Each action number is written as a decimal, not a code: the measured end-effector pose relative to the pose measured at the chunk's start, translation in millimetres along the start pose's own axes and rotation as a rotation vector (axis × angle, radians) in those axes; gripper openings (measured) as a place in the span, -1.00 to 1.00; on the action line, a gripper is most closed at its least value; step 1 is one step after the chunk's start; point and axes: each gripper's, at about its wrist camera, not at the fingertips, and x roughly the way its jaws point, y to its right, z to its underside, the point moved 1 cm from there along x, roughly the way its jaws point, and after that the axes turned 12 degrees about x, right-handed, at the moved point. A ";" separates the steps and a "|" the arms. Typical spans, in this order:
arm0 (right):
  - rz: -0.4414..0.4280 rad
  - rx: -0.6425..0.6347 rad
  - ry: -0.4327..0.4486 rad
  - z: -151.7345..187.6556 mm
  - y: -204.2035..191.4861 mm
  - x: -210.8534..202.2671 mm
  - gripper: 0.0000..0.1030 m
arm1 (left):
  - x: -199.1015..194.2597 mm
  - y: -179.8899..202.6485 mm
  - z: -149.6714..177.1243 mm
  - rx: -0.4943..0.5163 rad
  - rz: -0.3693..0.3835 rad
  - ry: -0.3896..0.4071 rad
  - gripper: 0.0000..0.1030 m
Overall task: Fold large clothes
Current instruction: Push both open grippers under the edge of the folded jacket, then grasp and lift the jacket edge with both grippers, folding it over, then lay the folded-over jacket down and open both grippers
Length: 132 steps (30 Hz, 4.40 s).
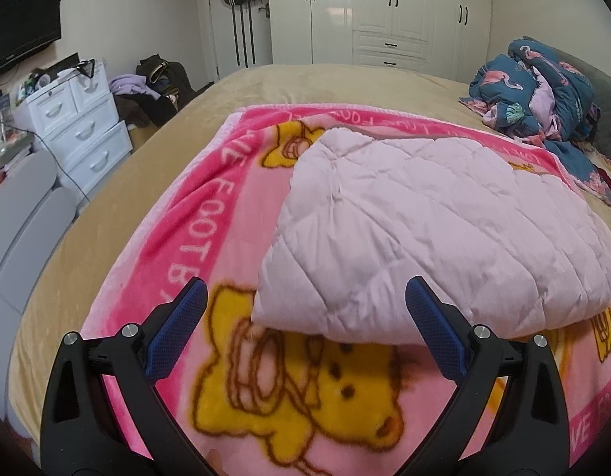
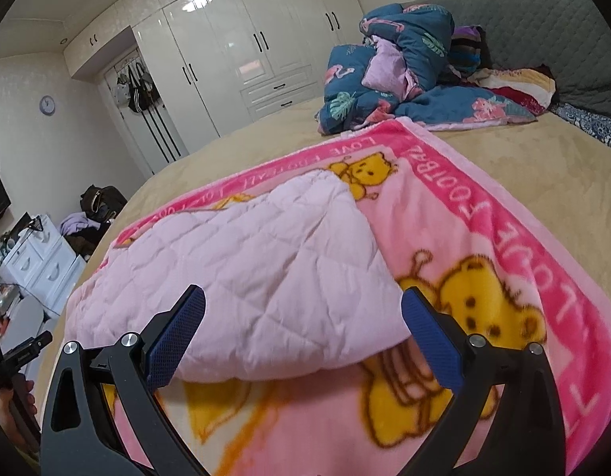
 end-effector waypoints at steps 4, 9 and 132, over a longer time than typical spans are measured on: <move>-0.003 0.013 -0.020 11.2 2.7 0.0 0.92 | -2.1 1.6 7.7 -0.011 0.018 -0.007 0.82; 0.010 0.031 -0.051 22.2 7.4 5.4 0.92 | 0.3 4.1 19.2 -0.045 0.068 -0.026 0.82; -0.047 -0.089 -0.217 68.8 23.6 0.2 0.07 | -36.3 39.5 71.0 -0.230 0.214 -0.041 -0.20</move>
